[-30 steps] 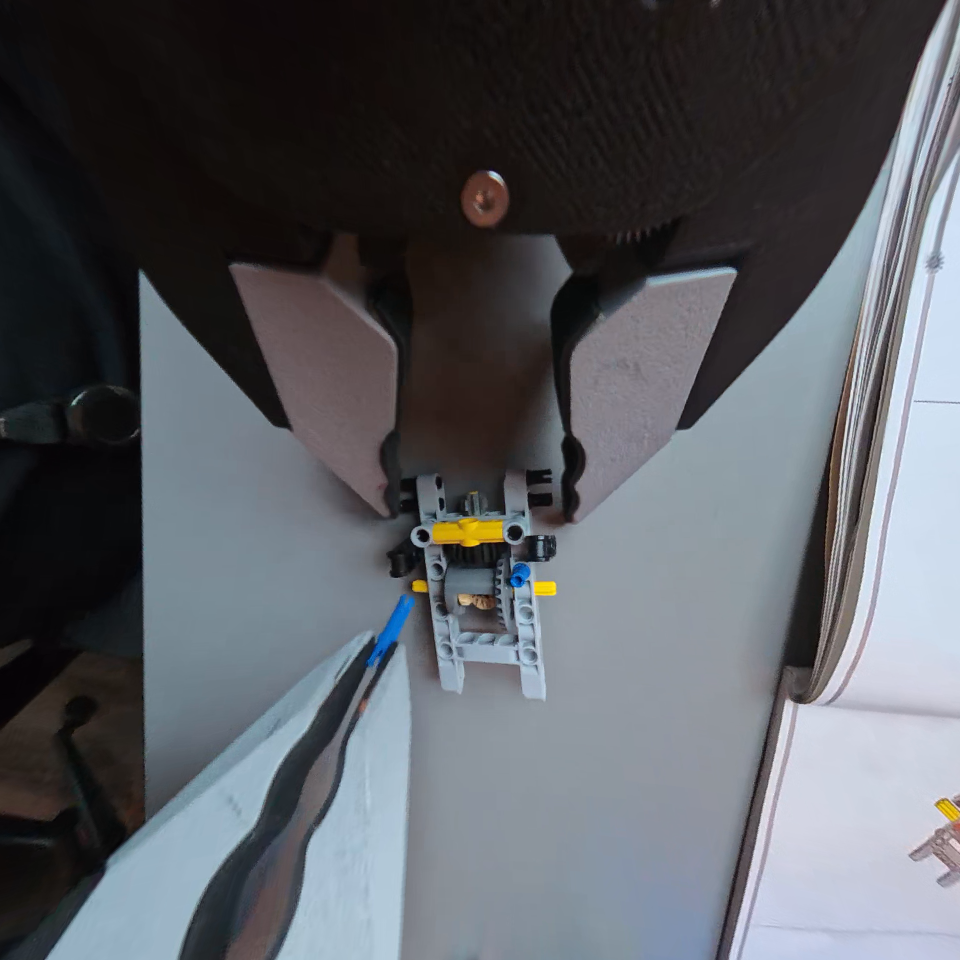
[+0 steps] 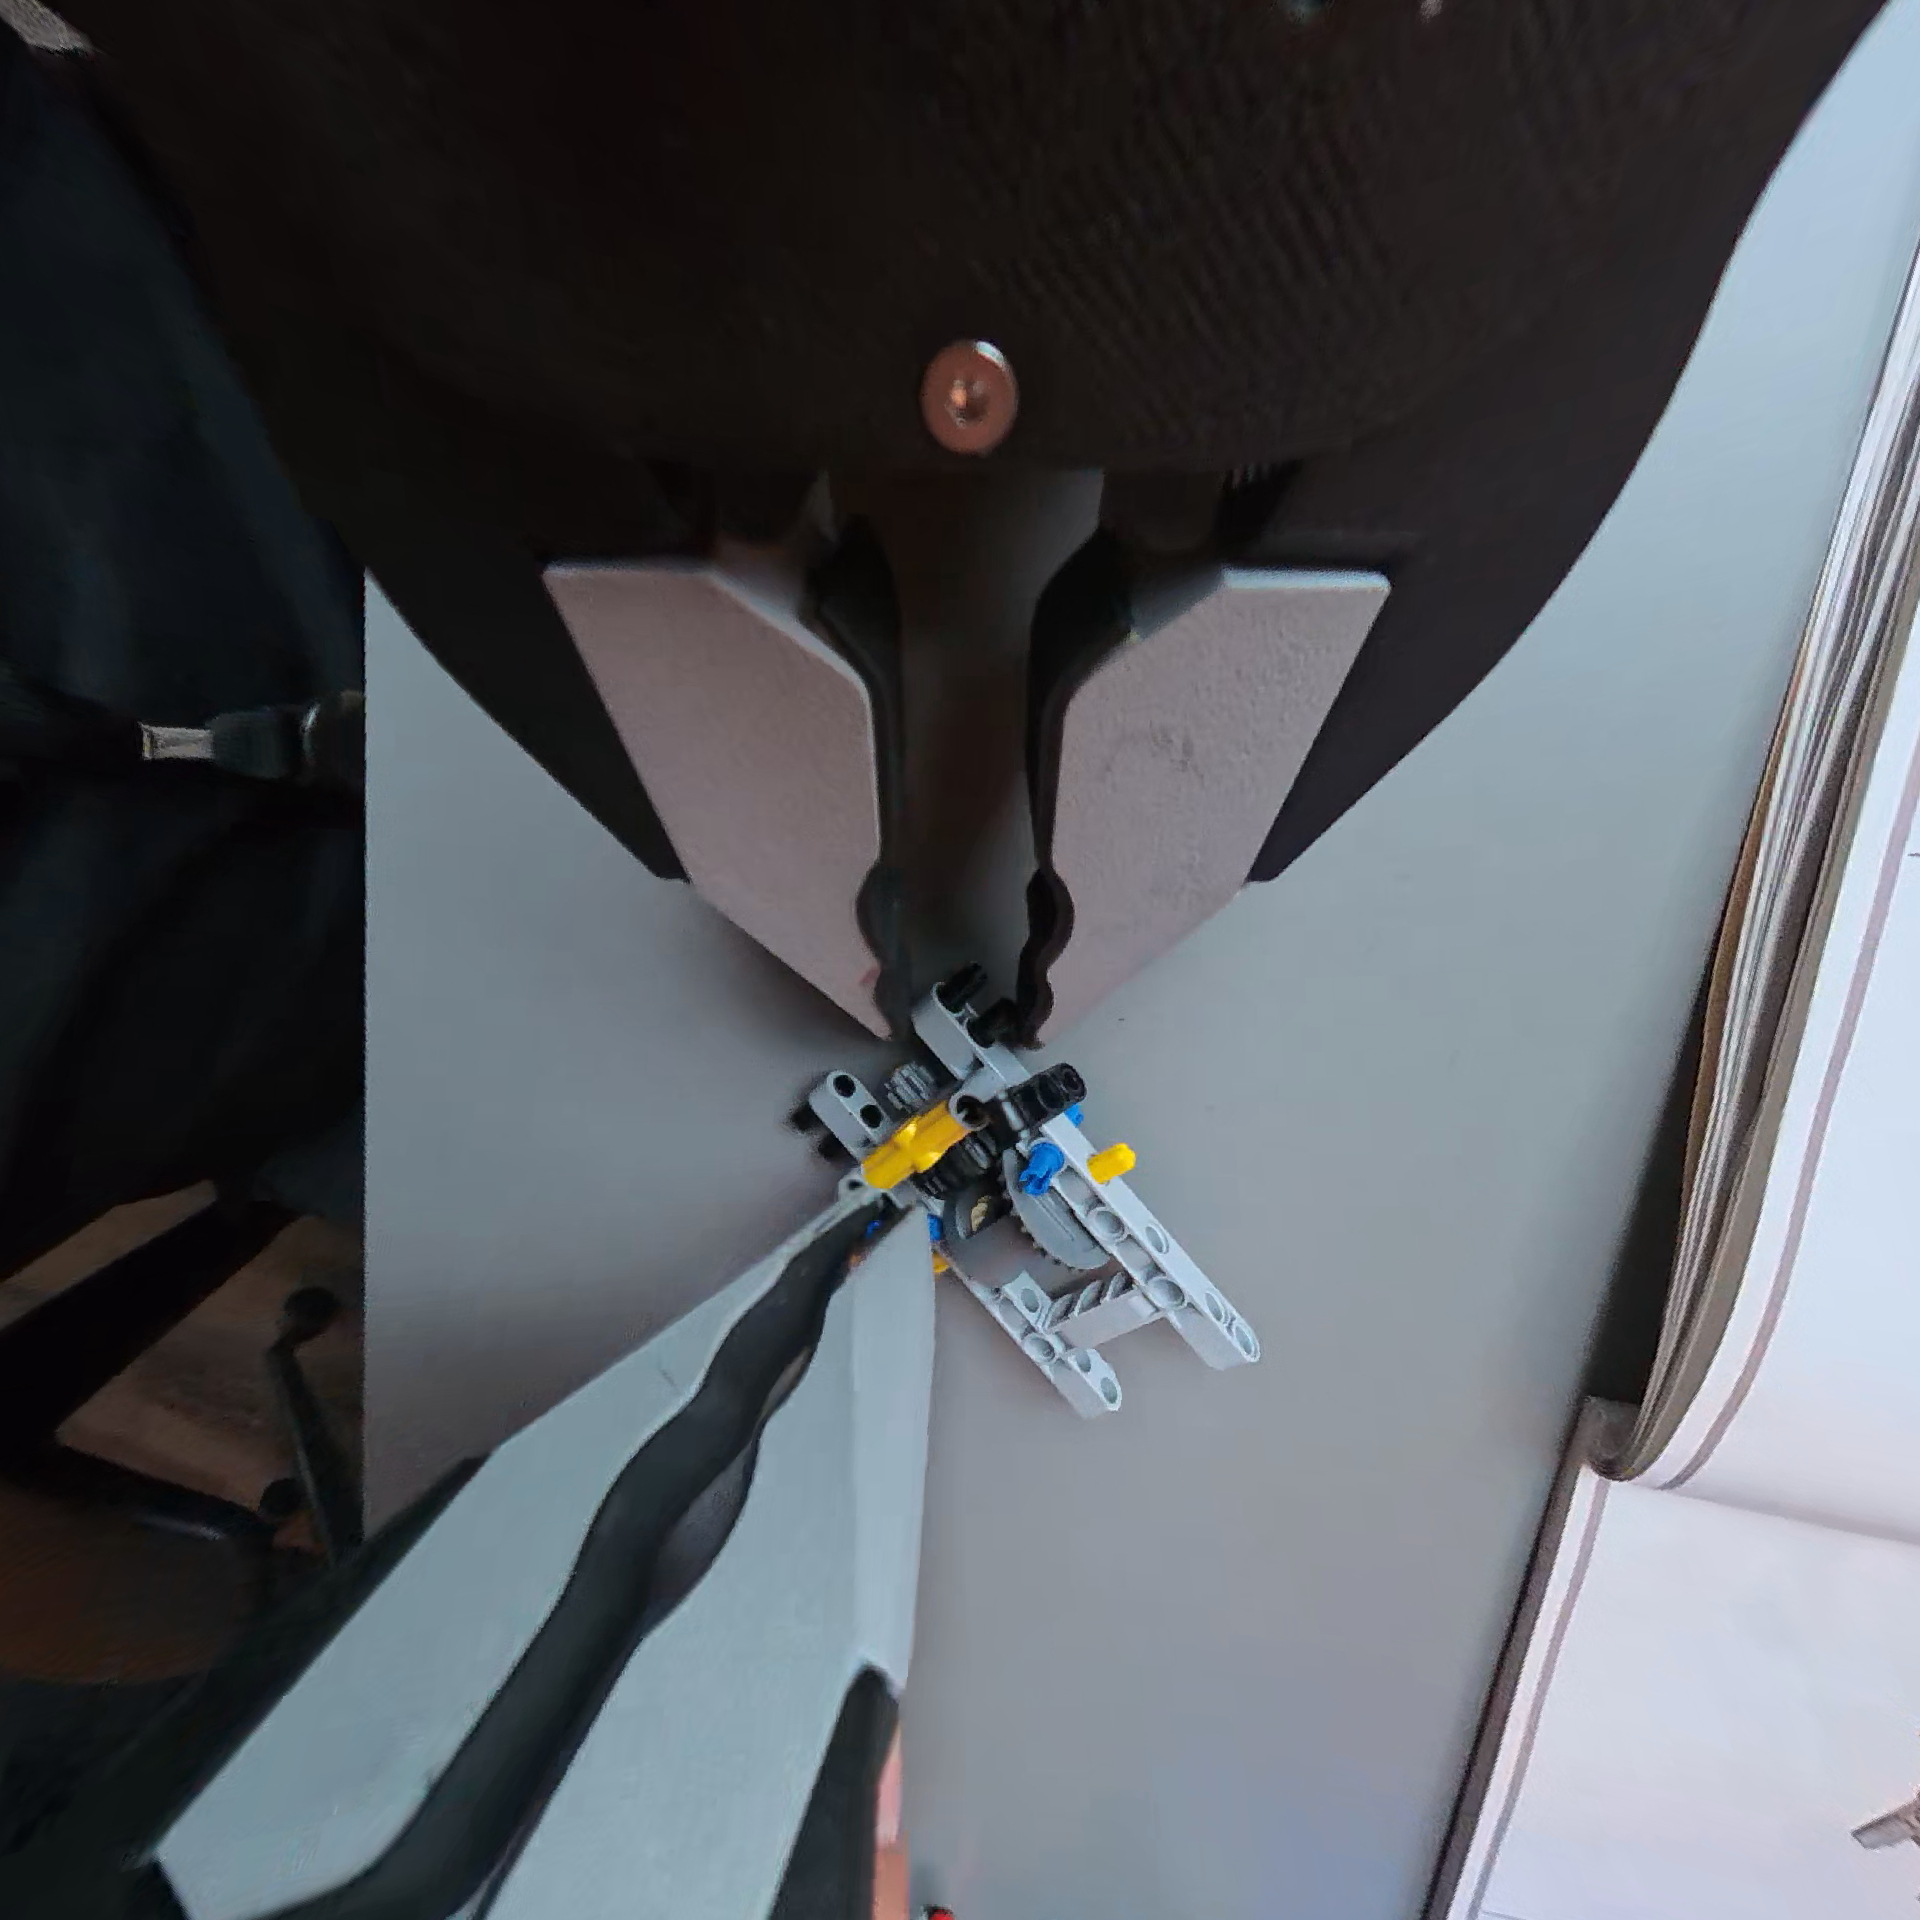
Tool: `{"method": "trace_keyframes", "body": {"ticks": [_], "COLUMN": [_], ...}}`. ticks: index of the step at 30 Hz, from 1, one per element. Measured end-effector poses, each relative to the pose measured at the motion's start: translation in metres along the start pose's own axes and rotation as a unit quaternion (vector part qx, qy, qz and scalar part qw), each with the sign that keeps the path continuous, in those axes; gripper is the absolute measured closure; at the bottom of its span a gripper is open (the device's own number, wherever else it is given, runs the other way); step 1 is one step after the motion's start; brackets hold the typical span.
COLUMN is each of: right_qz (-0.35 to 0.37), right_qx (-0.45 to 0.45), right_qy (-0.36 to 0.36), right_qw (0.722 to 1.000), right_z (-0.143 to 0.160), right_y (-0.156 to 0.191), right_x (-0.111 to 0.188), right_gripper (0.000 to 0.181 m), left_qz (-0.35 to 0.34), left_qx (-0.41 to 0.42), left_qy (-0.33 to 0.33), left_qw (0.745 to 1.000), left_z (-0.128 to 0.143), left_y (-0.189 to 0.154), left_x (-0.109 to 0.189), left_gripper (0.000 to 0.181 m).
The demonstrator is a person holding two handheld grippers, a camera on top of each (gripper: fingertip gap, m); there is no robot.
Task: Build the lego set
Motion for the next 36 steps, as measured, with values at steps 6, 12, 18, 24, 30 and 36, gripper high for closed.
{"method": "trace_keyframes", "body": {"ticks": [6, 12, 18, 24, 30, 36], "right_qz": [0.000, 0.029, 0.039, 0.044, 0.066, 0.051], "right_qx": [-0.120, -0.192, -0.223, -0.204, -0.136, -0.097], "right_qy": [-0.123, -0.194, -0.222, -0.211, -0.152, -0.119], "right_qw": [0.985, 0.962, 0.948, 0.955, 0.977, 0.987], "right_z": [0.011, 0.026, 0.030, 0.030, 0.023, 0.026], "right_y": [-0.009, -0.007, -0.007, -0.005, -0.003, -0.003], "right_x": [0.016, 0.011, 0.002, 0.001, 0.002, 0.004], "right_gripper": [0.180, 0.180, 0.180, 0.180, 0.180, 0.180], "left_qz": [0.000, -0.004, -0.002, -0.001, 0.001, 0.004], "left_qx": [0.029, 0.027, 0.023, 0.032, 0.033, 0.037], "left_qy": [-0.002, -0.001, -0.001, -0.001, -0.001, -0.001], "left_qw": [1.000, 1.000, 1.000, 0.999, 0.999, 0.999], "left_z": [0.001, 0.001, 0.001, 0.001, 0.001, 0.001], "left_y": [0.006, 0.007, 0.006, 0.007, 0.007, 0.007], "left_x": [0.002, 0.002, 0.002, 0.002, 0.002, 0.002], "left_gripper": [0.164, 0.164, 0.164, 0.164, 0.164, 0.164]}}
Point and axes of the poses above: each gripper's, where its closed fingertips meet, x back along the fingers, z out of its underside, y = z × x across the jaws, the point moved 6 cm from there along x, back along the fingers, and after that the axes turned 3 degrees about -y, right-handed, at the moved point
